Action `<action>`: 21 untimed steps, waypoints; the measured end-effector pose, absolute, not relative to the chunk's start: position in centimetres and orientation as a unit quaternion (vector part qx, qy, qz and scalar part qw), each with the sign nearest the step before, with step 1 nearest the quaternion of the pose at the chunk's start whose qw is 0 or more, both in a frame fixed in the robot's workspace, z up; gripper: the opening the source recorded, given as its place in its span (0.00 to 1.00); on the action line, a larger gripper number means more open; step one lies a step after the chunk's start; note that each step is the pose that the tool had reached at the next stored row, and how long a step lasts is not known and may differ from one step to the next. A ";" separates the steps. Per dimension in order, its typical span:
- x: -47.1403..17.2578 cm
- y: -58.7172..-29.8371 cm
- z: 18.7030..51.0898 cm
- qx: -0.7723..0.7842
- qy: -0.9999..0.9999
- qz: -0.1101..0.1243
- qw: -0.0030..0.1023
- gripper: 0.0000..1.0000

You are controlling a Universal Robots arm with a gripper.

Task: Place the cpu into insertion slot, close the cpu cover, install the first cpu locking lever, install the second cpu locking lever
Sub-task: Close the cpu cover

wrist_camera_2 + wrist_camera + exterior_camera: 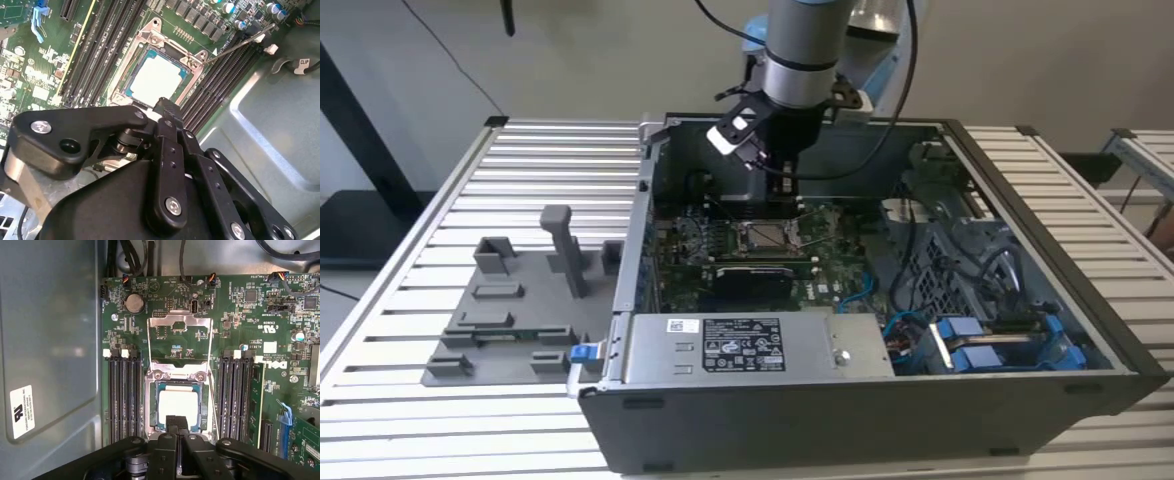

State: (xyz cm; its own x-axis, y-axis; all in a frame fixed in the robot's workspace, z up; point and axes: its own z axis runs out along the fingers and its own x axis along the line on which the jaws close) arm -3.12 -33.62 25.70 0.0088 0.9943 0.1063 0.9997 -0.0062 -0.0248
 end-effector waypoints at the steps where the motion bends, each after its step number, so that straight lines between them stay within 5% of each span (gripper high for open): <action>1: -2.9 -33.7 25.7 -0.709 -0.703 -0.028 0.048 0.11; 9: -0.8 -34.0 25.7 -0.709 -0.702 -0.015 0.061 0.11; 21: 1.1 -34.3 25.7 -0.695 -0.717 -0.014 0.062 0.11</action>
